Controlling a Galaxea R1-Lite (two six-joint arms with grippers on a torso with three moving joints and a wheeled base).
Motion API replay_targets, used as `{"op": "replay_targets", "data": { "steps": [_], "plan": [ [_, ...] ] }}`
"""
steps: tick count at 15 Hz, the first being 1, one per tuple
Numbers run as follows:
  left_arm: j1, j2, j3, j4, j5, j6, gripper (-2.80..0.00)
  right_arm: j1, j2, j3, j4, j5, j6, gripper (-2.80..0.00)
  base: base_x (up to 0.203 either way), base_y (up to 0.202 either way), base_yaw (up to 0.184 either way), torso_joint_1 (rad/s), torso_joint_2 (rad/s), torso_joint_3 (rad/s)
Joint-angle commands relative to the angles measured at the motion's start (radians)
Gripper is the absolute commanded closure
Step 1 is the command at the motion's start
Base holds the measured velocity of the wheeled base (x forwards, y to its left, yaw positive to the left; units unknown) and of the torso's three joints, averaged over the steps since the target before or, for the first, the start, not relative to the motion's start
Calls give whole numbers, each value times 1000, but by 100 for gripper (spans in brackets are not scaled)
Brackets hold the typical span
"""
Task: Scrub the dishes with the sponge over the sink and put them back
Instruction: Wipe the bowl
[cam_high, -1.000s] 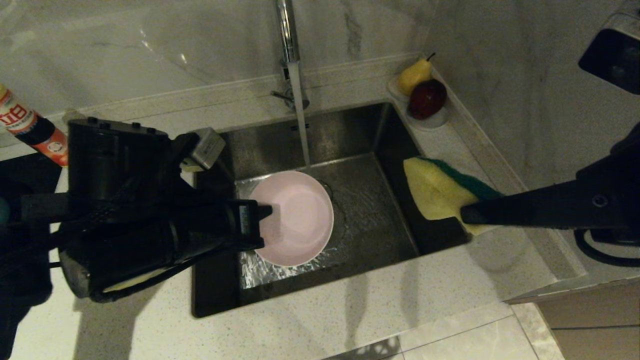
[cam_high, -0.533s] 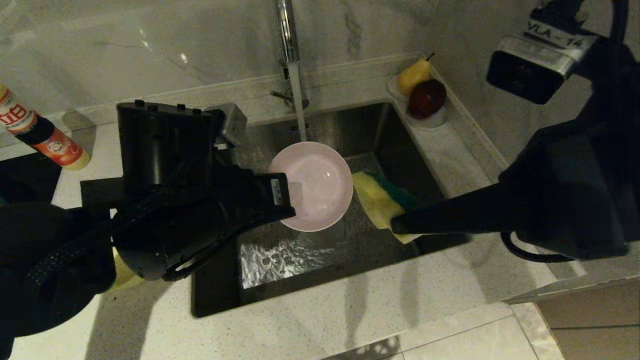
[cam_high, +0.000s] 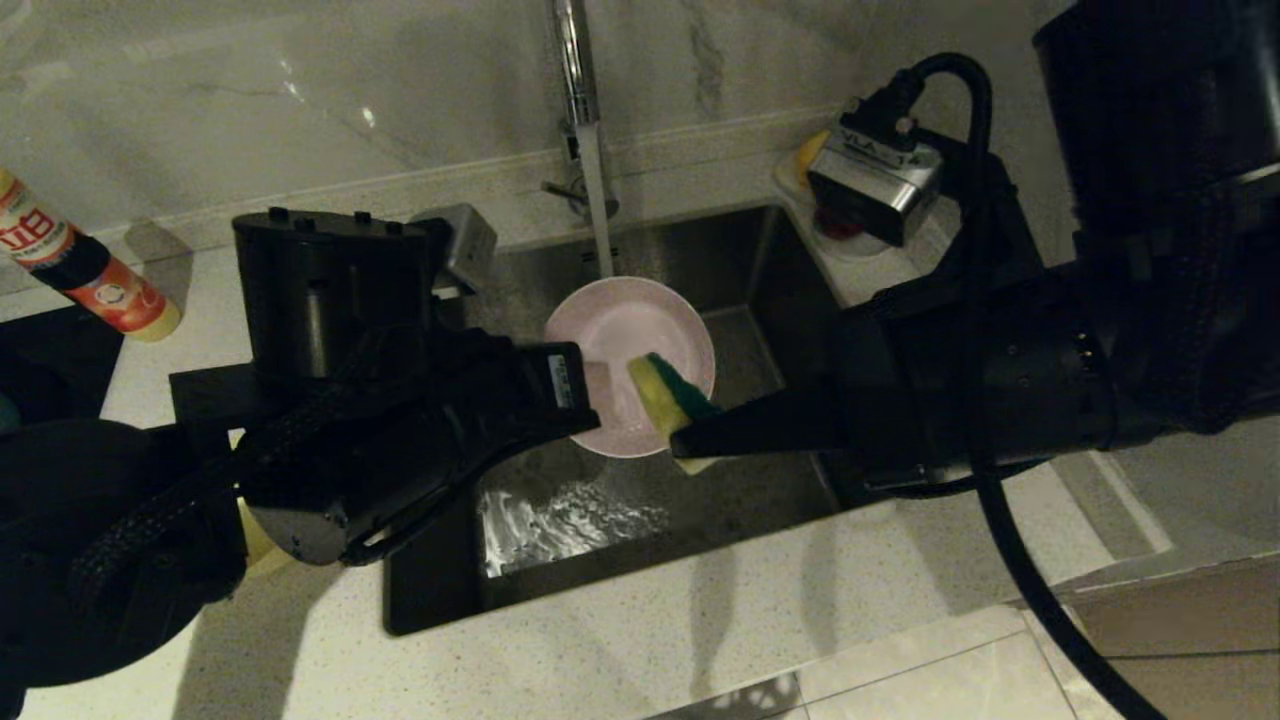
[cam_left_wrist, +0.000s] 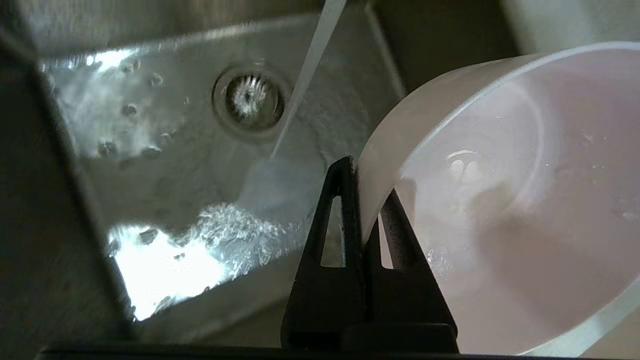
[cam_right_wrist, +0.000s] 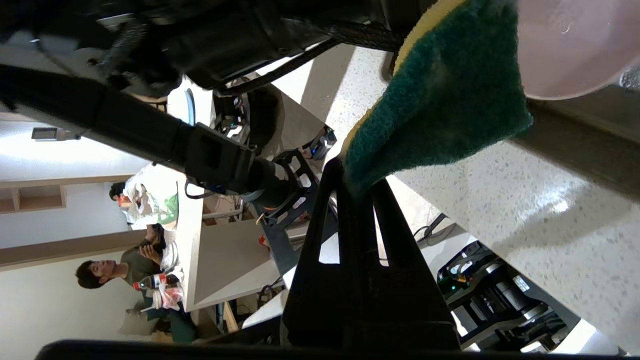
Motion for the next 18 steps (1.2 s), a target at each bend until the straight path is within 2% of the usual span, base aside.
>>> {"op": "replay_targets", "data": {
  "steps": [1,14,18],
  "plan": [
    [2,10,-1,-22,3,-2,0,2,45,-16,2,3,3,0,0,0,0,0,0,0],
    [-15,-73,75,-20,-19,-5,0,-40,147,-113,2,1,4,0,0,0,0,0,0,0],
    [-26,-61,98,-22,-26,-5,0,-28,158,-130,5,2,4,0,0,0,0,0,0,0]
  ]
}}
